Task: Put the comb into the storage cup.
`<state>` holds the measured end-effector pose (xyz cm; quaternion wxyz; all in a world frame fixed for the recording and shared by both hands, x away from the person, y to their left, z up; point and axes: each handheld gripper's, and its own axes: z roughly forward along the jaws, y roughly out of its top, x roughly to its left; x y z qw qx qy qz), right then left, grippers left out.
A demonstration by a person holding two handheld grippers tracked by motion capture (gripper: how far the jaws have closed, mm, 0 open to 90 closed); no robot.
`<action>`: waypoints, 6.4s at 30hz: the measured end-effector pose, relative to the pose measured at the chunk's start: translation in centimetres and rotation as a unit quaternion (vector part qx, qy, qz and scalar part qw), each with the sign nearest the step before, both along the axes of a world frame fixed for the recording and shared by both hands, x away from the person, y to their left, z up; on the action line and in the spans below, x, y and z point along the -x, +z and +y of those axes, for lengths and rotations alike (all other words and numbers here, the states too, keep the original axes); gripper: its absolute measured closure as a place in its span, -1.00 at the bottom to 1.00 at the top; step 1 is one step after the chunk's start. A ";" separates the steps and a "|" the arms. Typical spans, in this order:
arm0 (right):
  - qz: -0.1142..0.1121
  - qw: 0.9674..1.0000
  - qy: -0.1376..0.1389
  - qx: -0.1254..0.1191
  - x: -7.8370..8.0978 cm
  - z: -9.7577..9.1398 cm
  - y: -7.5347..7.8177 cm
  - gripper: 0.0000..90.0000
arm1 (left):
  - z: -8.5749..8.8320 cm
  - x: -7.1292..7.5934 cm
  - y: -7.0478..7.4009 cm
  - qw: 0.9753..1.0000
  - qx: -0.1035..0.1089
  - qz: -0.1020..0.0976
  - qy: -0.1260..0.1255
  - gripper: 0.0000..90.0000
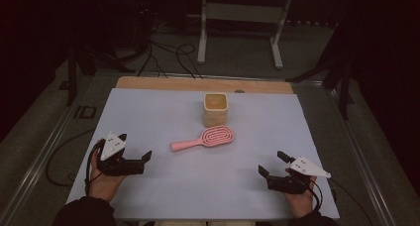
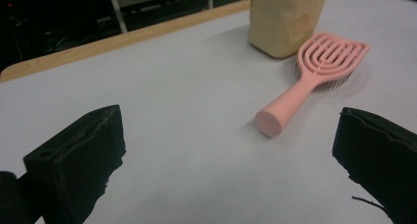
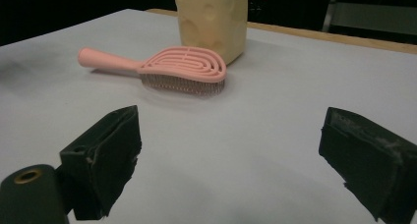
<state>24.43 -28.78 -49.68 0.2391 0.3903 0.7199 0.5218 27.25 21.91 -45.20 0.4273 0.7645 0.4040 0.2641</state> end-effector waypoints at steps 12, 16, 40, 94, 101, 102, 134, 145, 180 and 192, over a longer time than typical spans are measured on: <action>0.001 1.000 0.000 -0.001 0.0 0.0 0.0 -0.81 | -2.1 -2.1 1.1 0.999 -0.043 0.006 -0.029 -0.99; 0.001 1.000 0.000 -0.002 0.0 -0.1 0.0 -0.81 | -2.6 -2.8 1.4 0.998 -0.051 0.008 -0.036 -1.00; 0.004 1.000 0.001 -0.002 0.0 0.0 0.0 -0.81 | -6.4 -6.8 1.0 0.988 -0.121 0.049 -0.083 -1.00; 0.005 1.000 0.001 -0.004 -0.1 -0.2 0.0 -0.81 | -14.1 -12.2 -2.7 0.949 -0.204 0.172 -0.165 -0.89; 0.006 1.000 0.002 -0.004 -0.1 -0.2 0.0 -0.81 | -15.2 -12.4 -3.0 0.943 -0.215 0.188 -0.172 -0.80; 0.006 1.000 0.003 -0.004 -0.1 -0.2 0.0 -0.81 | -15.4 -12.4 -3.0 0.943 -0.215 0.190 -0.172 -0.76; 0.010 1.000 0.005 -0.003 -0.2 -0.1 0.0 -0.81 | -18.1 -13.0 -4.3 0.923 -0.237 0.227 -0.201 0.38; 0.011 1.000 0.005 -0.001 -0.3 -0.1 -0.1 -0.81 | -18.5 -12.3 -4.2 0.914 -0.252 0.220 -0.231 0.54; 0.013 1.000 0.000 0.002 -0.3 -0.2 -0.1 -0.81 | -15.0 -8.9 -1.6 0.951 -0.192 0.149 -0.189 0.56; 0.013 1.000 -0.001 0.001 -0.3 -0.2 -0.1 -0.81 | -12.7 -7.3 -0.5 0.970 -0.160 0.111 -0.145 0.56</action>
